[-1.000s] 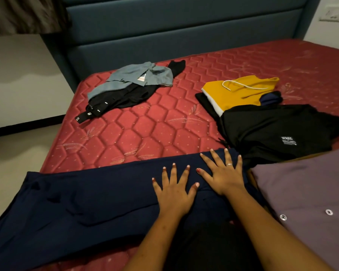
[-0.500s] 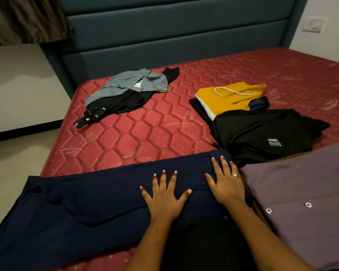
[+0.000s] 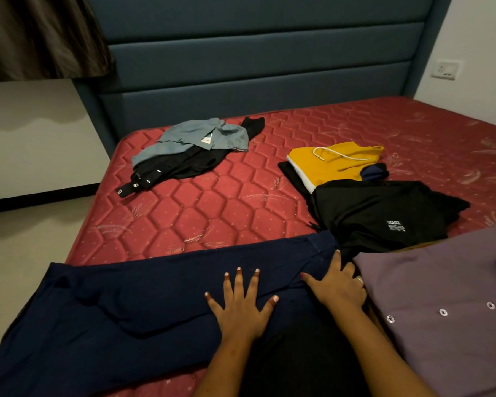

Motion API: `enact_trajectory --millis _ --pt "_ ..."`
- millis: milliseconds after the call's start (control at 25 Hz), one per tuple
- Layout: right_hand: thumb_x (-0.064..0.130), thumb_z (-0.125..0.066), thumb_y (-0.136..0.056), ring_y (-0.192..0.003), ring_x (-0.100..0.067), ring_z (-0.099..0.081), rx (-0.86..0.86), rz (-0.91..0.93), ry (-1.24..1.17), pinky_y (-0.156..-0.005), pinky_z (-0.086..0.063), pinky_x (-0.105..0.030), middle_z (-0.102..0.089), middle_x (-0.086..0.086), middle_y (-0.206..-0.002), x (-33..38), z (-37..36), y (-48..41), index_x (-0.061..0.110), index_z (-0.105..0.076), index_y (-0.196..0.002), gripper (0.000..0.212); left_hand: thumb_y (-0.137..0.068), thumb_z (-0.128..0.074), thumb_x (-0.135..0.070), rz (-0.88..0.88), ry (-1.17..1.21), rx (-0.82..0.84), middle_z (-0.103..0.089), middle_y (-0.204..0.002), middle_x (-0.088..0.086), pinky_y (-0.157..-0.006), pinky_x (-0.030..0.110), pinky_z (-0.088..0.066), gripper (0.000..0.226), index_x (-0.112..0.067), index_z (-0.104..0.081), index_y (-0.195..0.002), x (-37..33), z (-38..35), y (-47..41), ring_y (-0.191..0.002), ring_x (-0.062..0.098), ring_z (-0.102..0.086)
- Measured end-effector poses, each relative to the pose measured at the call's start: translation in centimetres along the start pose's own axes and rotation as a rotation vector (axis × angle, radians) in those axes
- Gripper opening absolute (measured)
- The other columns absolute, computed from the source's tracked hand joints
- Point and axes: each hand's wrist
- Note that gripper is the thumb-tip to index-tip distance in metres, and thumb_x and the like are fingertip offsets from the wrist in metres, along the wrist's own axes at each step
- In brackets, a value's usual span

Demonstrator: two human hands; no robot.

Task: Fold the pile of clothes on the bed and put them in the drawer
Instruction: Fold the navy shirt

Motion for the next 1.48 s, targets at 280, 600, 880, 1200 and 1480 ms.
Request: enact_trajectory --millis 280,600,880,1200,1480 --pt "0.070 -0.073 -0.062 -0.128 -0.034 -0.044 0.061 -0.058 -0.101 -0.096 -0.042 -0.039 -0.040 -0.018 -0.141 1.1 1.8 -1.2 0.015 -0.015 -0.146 0.116 -0.031 0.037 -0.088 0.000 -0.004 0.067 0.023 -0.158 -0.006 -0.102 0.070 0.018 0.121 -0.049 0.020 -0.144 0.1 -0.2 -0.5 -0.144 0.024 0.026" --pt "0.019 -0.060 -0.083 -0.115 -0.038 -0.056 0.058 0.033 -0.428 -0.090 -0.046 -0.037 -0.055 -0.016 -0.128 7.2 3.2 1.2 0.019 -0.022 -0.146 0.073 -0.097 -0.038 -0.054 0.028 0.560 0.442 -0.007 -0.162 0.004 -0.115 0.050 -0.009 0.060 -0.032 -0.023 -0.150 0.2 4.9 -3.2 -0.147 0.025 -0.009" --pt "0.025 -0.066 -0.083 -0.117 -0.030 -0.056 0.382 0.650 -0.355 -0.090 -0.046 -0.036 -0.054 -0.011 -0.133 15.0 0.4 10.0 0.029 -0.017 -0.151 0.084 -0.092 -0.013 -0.069 0.361 1.935 0.172 -0.072 -0.099 0.019 -0.071 0.033 -0.055 0.082 -0.009 -0.048 -0.136 4.9 7.4 -2.3 -0.081 0.026 -0.071" --pt "0.040 -0.046 -0.090 -0.125 -0.020 -0.048 0.010 0.781 -0.253 -0.108 -0.035 -0.033 -0.054 0.002 -0.136 13.6 -3.3 4.9 0.025 -0.052 -0.135 0.048 -0.080 -0.017 -0.083 0.495 2.132 0.106 -0.072 -0.093 0.016 -0.077 0.042 -0.050 0.096 -0.008 -0.057 -0.125 10.0 5.3 -0.4 -0.093 0.035 -0.063" --pt "0.081 0.003 -0.071 -0.148 -0.018 0.012 0.106 1.108 0.170 -0.113 0.017 -0.046 0.005 0.015 -0.160 16.0 -7.7 7.7 0.053 0.011 -0.144 0.079 -0.081 -0.021 -0.082 0.448 2.017 0.100 -0.072 -0.101 0.019 -0.076 0.039 -0.058 0.094 -0.008 -0.062 -0.120 13.3 7.1 -1.1 -0.090 0.029 -0.071"
Point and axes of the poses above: each hand's wrist, its own y-axis away from the middle knuckle, its own z-axis out of the back of the hand, x = y × z
